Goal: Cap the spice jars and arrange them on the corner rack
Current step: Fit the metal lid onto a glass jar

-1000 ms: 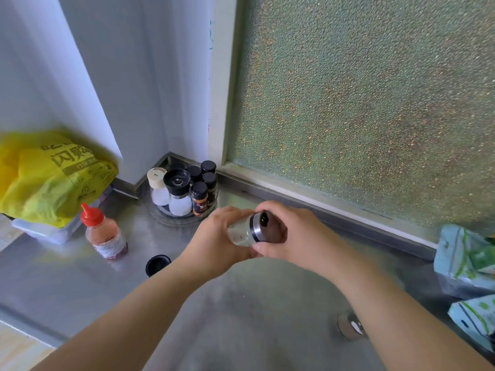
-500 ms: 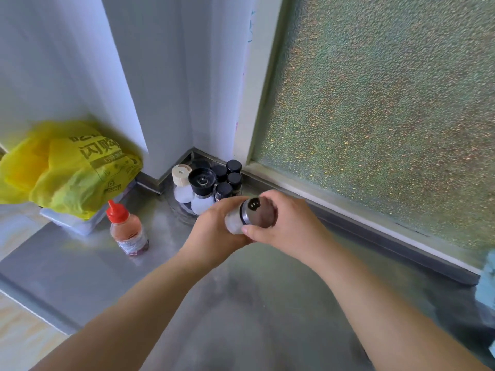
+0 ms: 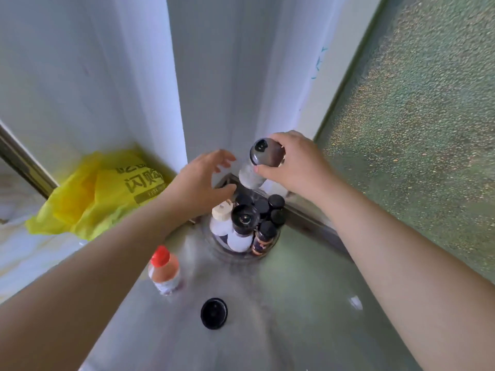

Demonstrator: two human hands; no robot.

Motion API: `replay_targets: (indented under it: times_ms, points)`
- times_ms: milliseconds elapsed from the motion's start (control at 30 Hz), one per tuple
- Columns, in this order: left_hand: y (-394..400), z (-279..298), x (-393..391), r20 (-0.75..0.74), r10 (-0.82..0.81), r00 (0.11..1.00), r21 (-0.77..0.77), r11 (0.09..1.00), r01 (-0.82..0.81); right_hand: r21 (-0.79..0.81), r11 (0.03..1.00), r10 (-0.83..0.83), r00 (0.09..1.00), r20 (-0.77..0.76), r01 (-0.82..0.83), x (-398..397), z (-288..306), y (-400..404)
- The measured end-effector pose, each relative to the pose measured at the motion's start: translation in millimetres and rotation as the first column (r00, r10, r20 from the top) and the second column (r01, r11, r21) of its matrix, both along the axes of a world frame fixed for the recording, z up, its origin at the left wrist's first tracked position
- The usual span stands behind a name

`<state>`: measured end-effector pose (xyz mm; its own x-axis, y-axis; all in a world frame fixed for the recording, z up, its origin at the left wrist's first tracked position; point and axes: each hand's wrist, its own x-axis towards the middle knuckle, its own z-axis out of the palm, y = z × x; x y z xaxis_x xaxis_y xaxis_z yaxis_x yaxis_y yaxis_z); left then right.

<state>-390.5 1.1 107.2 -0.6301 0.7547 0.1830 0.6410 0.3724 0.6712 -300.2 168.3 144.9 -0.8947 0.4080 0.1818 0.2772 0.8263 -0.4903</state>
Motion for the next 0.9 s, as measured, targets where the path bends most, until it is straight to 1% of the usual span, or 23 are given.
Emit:
replay_targets:
  times_ms: [100, 233, 367, 500, 800, 900]
  points:
    - [-3, -8, -24, -0.012, 0.021, 1.0, -0.045, 0.999, -0.021, -0.013, 1.0, 0.012, 0.999, 0.034, -0.012, -36, -13, 2]
    - [-14, -22, -40, -0.028, 0.033, 0.999, -0.066, 0.997, -0.035, -0.041, 0.999, 0.009, 0.991, 0.134, -0.004, -72, -43, 0]
    - [-27, -38, -48, -0.001, 0.059, 0.998, -0.085, 0.995, -0.059, -0.005, 1.0, -0.014, 0.97, 0.244, 0.015, -90, -72, -7]
    - [-35, -47, -50, 0.017, 0.061, 0.998, -0.111, 0.992, -0.059, -0.066, 0.997, -0.009, 0.936, 0.352, 0.034, -94, -94, -14]
    - [-39, -50, -43, 0.056, 0.023, 0.998, -0.114, 0.993, -0.016, -0.122, 0.989, -0.019, 0.901, 0.434, 0.079, -89, -111, -18]
    - [-36, -49, -39, 0.047, 0.016, 0.999, -0.111, 0.994, -0.011, -0.124, 0.99, -0.012, 0.902, 0.432, 0.073, -84, -108, -21]
